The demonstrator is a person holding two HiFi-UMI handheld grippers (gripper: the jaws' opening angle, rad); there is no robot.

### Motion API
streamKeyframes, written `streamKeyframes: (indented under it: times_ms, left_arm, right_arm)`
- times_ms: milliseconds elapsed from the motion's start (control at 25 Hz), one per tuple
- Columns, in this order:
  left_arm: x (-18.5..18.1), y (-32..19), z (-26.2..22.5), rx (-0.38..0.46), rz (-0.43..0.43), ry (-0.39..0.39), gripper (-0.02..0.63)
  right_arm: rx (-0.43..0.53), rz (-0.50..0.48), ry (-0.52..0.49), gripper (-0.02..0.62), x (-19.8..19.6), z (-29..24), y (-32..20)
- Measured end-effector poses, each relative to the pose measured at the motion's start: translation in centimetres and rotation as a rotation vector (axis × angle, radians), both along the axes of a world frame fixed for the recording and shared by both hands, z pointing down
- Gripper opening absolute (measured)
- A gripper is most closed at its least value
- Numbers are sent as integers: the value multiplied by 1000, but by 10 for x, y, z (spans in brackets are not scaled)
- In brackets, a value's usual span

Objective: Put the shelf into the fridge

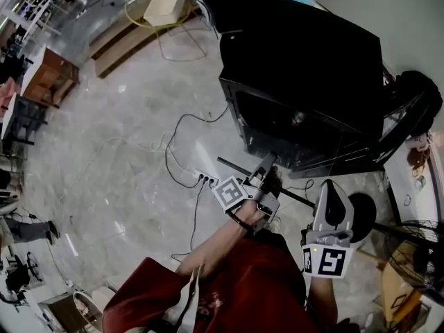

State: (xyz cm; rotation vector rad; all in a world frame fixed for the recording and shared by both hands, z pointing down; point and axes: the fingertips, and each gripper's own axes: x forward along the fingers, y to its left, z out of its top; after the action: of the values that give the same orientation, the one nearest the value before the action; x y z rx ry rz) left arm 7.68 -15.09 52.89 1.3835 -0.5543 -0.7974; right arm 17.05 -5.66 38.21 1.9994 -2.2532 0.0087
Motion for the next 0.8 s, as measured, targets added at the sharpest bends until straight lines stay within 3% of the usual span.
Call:
streamKeyframes:
  times_ms: [480,800]
  left_arm:
    - [16,-31,18,38,-14,-21,12]
    - [25,-44,21,46,-33,4,15]
  right_arm:
    - [-32,17,9,0,-6,13,-16]
    - [-43,24,16,0,-8,15,-22]
